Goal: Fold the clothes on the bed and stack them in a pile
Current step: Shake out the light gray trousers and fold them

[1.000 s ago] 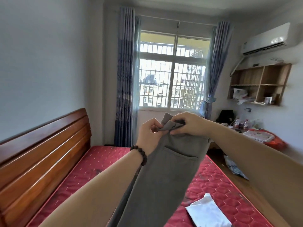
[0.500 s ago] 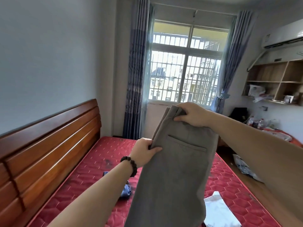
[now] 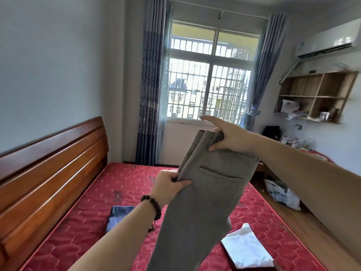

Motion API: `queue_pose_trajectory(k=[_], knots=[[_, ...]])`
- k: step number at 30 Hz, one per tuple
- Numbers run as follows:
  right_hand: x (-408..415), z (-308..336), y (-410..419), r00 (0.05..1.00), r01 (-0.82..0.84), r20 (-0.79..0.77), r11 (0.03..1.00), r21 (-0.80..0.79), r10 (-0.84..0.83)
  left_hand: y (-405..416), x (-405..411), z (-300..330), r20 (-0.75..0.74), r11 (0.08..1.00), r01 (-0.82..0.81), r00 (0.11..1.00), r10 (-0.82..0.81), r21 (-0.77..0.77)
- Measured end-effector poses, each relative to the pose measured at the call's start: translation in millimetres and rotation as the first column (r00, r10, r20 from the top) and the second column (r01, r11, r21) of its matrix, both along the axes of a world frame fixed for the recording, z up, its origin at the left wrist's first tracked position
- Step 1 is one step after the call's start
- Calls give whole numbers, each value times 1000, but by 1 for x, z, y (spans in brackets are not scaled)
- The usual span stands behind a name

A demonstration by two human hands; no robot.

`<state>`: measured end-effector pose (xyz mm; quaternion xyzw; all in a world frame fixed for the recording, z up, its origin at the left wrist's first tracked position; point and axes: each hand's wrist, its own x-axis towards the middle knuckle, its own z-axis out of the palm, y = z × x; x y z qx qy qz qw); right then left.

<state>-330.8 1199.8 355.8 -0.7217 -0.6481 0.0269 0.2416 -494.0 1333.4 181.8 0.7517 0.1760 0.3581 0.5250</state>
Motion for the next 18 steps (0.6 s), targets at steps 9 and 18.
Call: queue_pose_trajectory(k=[9,18], knots=[[2,-3,-8,977,21,212,999,-37,-13,-9,4,1,41,998,13,999,-16,64],[0,-15,-2,981,15,182,964,266,-66,-12,-4,-6,121,974,151,984,-132,-166]])
